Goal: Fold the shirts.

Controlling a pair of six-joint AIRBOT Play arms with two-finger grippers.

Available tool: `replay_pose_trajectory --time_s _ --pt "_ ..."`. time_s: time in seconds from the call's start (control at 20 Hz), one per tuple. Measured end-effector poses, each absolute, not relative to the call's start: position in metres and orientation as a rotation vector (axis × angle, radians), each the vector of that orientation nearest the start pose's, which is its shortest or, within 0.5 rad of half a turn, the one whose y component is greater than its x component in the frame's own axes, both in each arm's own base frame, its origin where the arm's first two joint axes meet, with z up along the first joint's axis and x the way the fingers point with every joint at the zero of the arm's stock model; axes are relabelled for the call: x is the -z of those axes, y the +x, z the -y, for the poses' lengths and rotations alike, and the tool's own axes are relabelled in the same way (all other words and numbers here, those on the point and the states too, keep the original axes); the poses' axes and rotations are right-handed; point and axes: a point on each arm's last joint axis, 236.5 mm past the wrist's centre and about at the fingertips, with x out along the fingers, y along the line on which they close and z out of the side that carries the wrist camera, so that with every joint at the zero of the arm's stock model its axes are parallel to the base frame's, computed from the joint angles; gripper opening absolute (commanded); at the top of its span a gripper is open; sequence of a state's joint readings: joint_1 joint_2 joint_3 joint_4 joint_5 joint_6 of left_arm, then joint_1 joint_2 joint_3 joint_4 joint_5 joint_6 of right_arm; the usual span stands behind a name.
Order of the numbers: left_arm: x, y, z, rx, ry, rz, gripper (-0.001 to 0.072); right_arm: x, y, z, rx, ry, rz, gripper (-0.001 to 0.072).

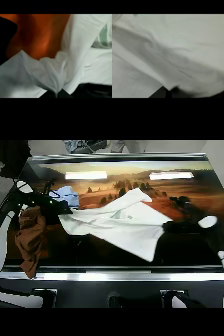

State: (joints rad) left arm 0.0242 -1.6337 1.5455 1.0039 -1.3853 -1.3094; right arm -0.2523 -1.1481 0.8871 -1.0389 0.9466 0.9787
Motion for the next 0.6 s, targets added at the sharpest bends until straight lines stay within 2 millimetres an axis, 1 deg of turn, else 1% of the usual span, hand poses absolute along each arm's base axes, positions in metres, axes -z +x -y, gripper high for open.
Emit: replay_pose_trajectory --time_s 0.05,0.1,0.2,0.3,0.4,0.5,0.6 --pt "-0.015 0.425 0.122 0.550 -0.304 -1.391 0.0027 -0.007 0.376 0.027 -0.225 0.138 -1.029 0.0042" --pt "-0.009 0.416 0.129 0.563 -0.306 -1.429 0.0027 -0.011 0.374 0.048 -0.183 0.133 -1.030 0.0042" --pt "0.003 0.396 0.142 0.578 -0.312 -1.504 0.0027 -0.009 0.367 0.073 -0.156 0.122 -1.059 0.0043" --pt "0.014 0.376 0.158 0.598 -0.314 -1.572 0.0027 -0.002 0.360 0.087 -0.152 0.113 -1.096 0.0043" --pt "0.020 0.364 0.175 0.626 -0.307 -1.602 0.0027 0.004 0.357 0.094 -0.151 0.109 -1.116 0.0043" --pt "0.019 0.366 0.187 0.635 -0.315 -1.580 0.0027 0.005 0.358 0.099 -0.147 0.104 -1.117 0.0043" --pt "0.013 0.379 0.195 0.635 -0.335 -1.525 0.0026 0.001 0.364 0.105 -0.135 0.096 -1.097 0.0043"
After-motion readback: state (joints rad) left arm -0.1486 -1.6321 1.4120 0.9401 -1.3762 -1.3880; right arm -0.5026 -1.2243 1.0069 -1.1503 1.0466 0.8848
